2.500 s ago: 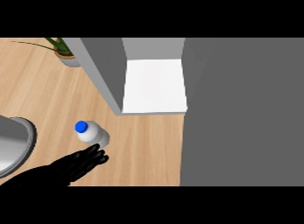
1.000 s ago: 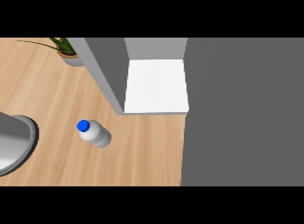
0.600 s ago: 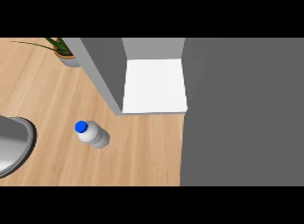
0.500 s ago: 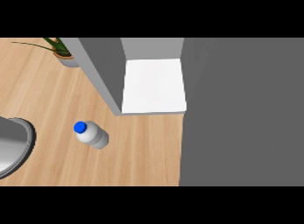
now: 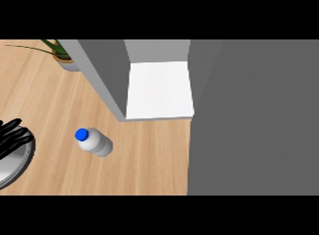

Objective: Pick up the bottled water, place it into the cabinet and close the cabinet

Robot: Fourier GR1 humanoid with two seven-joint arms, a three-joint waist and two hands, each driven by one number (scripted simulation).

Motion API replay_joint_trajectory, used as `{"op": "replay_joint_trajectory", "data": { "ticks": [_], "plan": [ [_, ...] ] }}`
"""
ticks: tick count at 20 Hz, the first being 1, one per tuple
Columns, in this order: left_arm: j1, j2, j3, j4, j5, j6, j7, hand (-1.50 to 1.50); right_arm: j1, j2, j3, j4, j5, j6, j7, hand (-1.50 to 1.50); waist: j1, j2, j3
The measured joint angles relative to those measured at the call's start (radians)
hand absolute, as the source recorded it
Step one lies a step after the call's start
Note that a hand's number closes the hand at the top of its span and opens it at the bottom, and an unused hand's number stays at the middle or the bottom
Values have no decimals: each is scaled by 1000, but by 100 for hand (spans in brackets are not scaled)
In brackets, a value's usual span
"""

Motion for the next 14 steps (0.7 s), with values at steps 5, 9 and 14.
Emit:
{"op": "replay_joint_trajectory", "data": {
  "ticks": [5,9,14],
  "plan": [
    [-103,-103,-20,113,-181,-51,-41,-150,27,-9,-24,5,-18,32,-28,-150,-3,0,0],
    [-167,-188,-31,209,-333,-89,-96,-150,27,-20,-48,12,-33,42,-32,-150,3,1,-1],
    [-234,-274,-32,301,-514,-95,-164,-150,52,-15,-57,16,-51,59,-50,-150,4,1,-1]
  ]
}}
